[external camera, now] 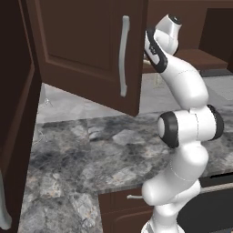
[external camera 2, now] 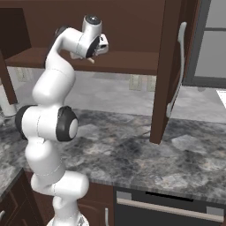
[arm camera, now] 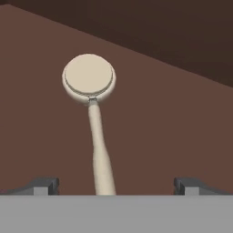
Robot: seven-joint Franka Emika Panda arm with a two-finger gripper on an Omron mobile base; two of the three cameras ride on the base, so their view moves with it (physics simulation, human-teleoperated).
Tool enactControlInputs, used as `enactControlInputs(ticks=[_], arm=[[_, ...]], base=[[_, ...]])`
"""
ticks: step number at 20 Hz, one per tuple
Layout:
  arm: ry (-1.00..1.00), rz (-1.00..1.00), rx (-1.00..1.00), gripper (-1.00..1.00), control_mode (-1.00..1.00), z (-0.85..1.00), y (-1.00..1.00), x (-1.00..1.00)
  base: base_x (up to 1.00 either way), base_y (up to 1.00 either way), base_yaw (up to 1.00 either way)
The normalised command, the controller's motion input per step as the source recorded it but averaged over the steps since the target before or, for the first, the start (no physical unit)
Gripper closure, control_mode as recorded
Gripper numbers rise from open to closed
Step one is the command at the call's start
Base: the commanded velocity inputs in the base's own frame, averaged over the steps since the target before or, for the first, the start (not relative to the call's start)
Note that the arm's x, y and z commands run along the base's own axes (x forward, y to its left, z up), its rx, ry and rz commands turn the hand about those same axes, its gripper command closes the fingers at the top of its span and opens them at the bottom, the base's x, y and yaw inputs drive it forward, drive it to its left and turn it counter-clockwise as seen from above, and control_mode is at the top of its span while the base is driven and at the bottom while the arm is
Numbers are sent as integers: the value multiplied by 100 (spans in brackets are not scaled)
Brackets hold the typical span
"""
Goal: Open the cabinet. Pick the dish brush and place it next to the sink. Then close the cabinet.
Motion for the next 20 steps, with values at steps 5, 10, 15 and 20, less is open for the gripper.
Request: enactControlInputs(ticks=[5,10,15,20], arm=[[0,0,0,-100,-100,-28,0,13],[0,0,0,-100,-100,-22,0,8],[1,0,0,-100,-100,-15,0,3],[9,0,0,-100,-100,-15,0,1]], base=[[0,0,0],[0,0,0],[0,0,0],[0,0,0]])
